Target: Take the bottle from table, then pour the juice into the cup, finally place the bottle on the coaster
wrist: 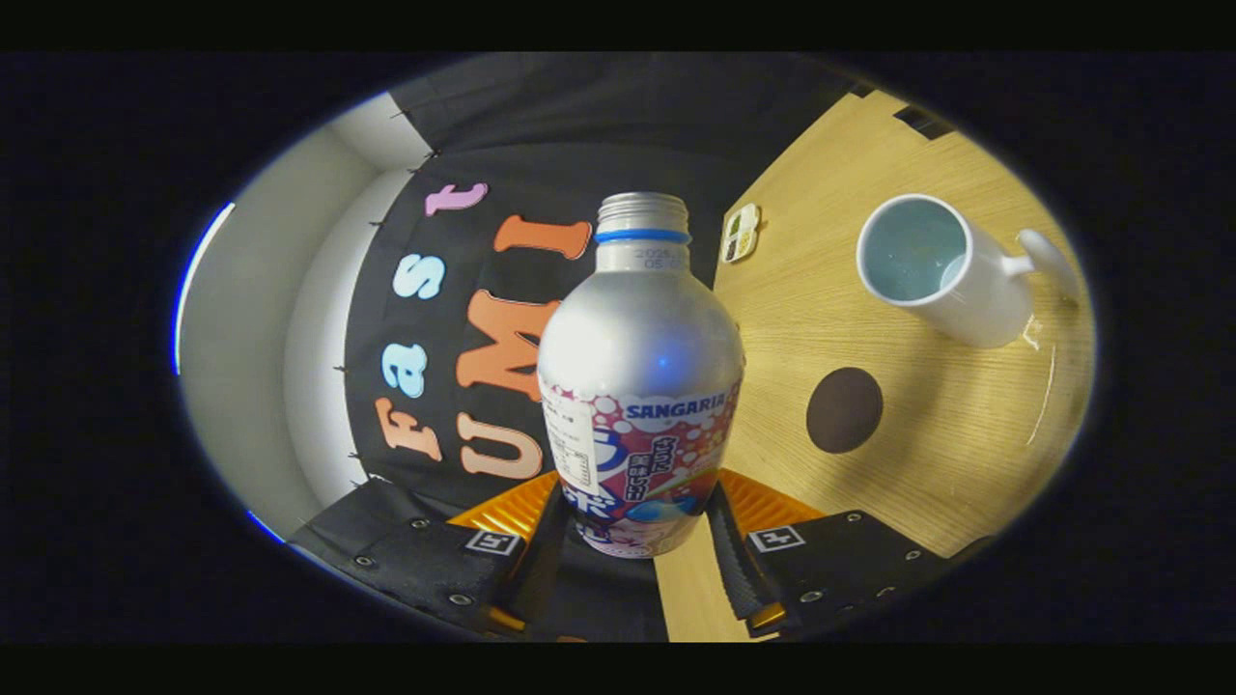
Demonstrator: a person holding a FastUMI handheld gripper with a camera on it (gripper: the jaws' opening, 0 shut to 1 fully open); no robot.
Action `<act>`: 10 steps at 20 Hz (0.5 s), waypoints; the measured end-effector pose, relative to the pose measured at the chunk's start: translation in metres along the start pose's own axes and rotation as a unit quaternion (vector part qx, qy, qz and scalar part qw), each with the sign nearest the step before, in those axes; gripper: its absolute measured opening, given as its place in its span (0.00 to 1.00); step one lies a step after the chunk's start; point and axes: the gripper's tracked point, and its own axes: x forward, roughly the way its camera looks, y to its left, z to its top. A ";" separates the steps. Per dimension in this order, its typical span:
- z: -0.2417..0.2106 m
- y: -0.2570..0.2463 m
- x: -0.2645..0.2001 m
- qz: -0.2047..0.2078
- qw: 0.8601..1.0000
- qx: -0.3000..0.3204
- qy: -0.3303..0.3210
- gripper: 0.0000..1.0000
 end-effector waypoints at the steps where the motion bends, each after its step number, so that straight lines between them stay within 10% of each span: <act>1: -0.001 0.002 0.001 0.005 1.000 0.017 0.001 0.71; 10: 0.002 0.006 -0.002 0.006 0.995 0.102 -0.006 0.71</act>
